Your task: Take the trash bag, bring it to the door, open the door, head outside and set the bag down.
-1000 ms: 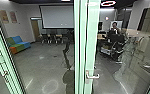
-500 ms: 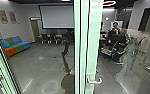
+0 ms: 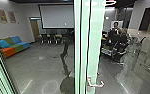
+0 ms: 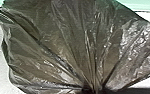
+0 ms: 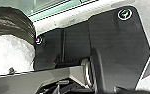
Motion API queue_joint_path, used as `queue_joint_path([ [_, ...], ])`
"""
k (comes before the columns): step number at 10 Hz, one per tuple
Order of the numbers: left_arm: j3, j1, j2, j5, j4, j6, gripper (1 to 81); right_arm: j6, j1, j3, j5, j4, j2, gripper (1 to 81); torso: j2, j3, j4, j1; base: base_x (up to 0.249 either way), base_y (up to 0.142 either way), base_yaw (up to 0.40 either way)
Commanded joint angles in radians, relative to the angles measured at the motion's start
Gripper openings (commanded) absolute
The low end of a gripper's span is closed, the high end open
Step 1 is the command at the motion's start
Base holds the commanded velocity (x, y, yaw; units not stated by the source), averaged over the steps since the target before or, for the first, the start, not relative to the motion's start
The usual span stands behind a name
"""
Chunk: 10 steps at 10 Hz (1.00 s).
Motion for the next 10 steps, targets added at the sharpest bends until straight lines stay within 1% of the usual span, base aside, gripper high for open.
queue_joint_path([
  [1,-0.003,-0.059,-0.009,0.058,-0.003,0.004,1.0,0.001,0.035,0.006,-0.047,-0.013,-0.003,81.1,0.0,0.0,0.0,0.0,0.0,0.0,0.0],
  [8,-0.005,-0.06,-0.009,0.063,0.006,0.004,1.0,0.001,0.033,0.006,-0.047,-0.011,0.0,81.1,0.0,0.0,0.0,0.0,0.0,0.0,0.0],
  [10,-0.005,-0.06,-0.009,0.065,0.006,0.004,1.0,0.001,0.033,0.005,-0.047,-0.01,0.0,81.1,0.0,0.0,0.0,0.0,0.0,0.0,0.137],
])
